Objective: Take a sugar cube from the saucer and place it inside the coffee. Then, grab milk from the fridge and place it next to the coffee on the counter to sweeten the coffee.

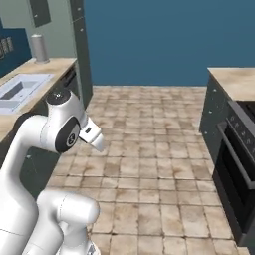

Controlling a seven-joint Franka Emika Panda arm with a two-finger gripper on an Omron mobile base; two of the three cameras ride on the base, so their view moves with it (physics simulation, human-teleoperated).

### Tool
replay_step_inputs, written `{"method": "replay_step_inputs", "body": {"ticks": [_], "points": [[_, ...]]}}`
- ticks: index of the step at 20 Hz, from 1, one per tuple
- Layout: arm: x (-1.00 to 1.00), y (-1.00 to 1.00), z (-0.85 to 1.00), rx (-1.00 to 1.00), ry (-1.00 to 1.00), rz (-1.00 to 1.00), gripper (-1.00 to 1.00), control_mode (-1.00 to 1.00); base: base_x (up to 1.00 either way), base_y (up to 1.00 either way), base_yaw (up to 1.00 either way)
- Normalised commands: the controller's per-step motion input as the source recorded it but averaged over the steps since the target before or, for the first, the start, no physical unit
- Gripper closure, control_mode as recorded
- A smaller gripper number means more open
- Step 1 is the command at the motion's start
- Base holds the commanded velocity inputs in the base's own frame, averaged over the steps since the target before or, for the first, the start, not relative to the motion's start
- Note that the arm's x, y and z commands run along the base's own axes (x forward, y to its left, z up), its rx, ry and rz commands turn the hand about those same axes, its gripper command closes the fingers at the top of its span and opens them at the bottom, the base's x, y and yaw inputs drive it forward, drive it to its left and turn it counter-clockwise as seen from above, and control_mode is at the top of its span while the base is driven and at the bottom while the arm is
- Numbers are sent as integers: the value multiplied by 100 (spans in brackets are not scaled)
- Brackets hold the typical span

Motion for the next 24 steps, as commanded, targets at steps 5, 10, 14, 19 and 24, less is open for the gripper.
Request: {"method": "replay_step_inputs", "body": {"ticks": [5,10,14,19,24], "points": [[0,0,0,0,0,0,-100,100,31,-11,-45],[0,0,0,0,0,0,-100,100,30,-13,-49],[0,0,0,0,0,0,-100,100,27,-14,-53],[0,0,0,0,0,0,-100,100,23,-13,-57],[0,0,0,0,0,0,-100,100,19,-12,-58]]}}
